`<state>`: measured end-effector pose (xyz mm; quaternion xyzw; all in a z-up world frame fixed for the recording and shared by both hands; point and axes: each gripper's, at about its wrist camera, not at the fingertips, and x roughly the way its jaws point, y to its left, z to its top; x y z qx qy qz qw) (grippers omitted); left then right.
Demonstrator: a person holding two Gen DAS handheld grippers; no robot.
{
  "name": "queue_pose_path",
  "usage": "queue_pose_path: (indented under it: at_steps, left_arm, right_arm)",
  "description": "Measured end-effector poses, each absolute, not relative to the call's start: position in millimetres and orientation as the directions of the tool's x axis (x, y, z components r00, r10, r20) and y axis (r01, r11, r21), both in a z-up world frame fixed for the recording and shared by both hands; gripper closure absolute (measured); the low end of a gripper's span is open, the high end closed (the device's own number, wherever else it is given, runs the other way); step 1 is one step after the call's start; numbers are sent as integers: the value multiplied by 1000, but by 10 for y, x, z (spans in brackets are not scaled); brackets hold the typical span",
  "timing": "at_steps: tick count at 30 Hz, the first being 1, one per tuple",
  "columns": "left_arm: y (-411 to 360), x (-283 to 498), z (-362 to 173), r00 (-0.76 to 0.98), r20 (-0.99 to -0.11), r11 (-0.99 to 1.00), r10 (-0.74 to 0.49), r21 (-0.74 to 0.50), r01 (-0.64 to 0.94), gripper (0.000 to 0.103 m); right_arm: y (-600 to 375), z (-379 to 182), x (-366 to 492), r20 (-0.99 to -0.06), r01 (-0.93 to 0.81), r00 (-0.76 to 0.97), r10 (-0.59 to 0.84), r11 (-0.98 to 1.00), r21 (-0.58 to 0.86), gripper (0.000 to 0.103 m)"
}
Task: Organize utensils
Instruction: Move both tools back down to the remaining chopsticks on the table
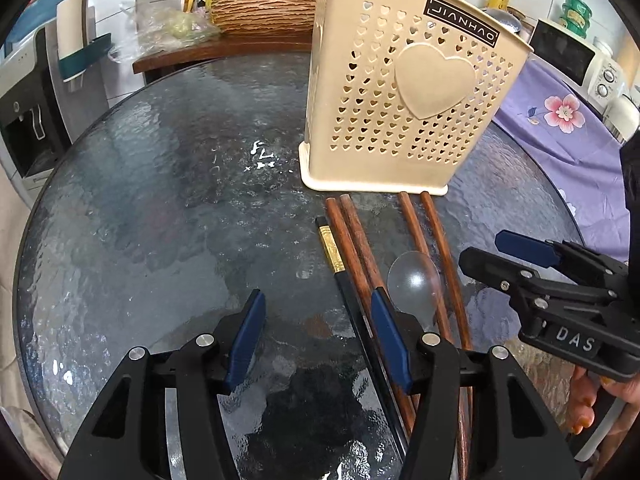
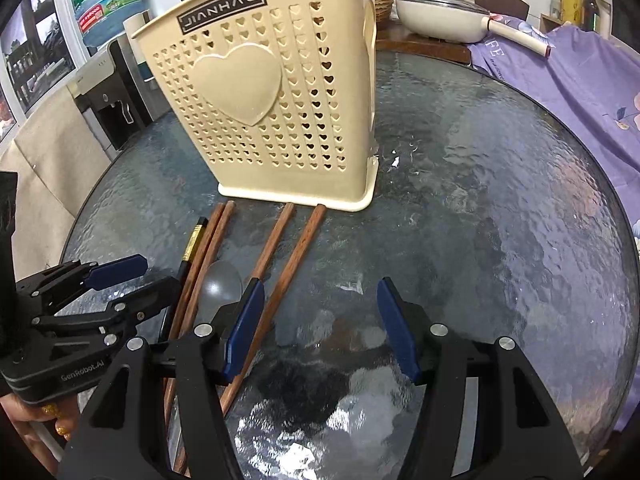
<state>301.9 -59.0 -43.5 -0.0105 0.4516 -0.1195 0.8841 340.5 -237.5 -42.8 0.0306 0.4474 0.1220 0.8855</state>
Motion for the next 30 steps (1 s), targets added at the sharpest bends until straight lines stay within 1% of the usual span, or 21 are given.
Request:
queue_pose_path:
  at_steps: [7, 12, 19, 25, 30]
  left_arm:
    - [-659, 3123, -423, 557, -805, 972, -205, -100, 214, 50]
    - [-716, 3191, -426, 556, -814, 972, -170, -46, 230, 51]
    - [-660, 3206, -418, 551, -817, 971, -173, -47, 235, 52]
    - [-639, 3215, -414, 548, -819, 969, -172, -40, 244, 53]
    - [-612, 3209, -410, 546, -820, 969, -171, -38, 246, 55]
  right_arm:
    - [-2282, -460, 3548, -808, -174, 554, 202, 977, 126, 44]
    - [-2205, -485, 3629, -822, -158, 550, 147, 985, 70, 45]
    - [-2171, -484, 3695, -834, -147, 544, 92, 989, 13, 46]
    - [-2218, -476, 3700, -835, -147, 542, 93, 989, 15, 46]
    - [-2278, -477, 3672, -839, -160, 535, 100, 987, 15, 49]
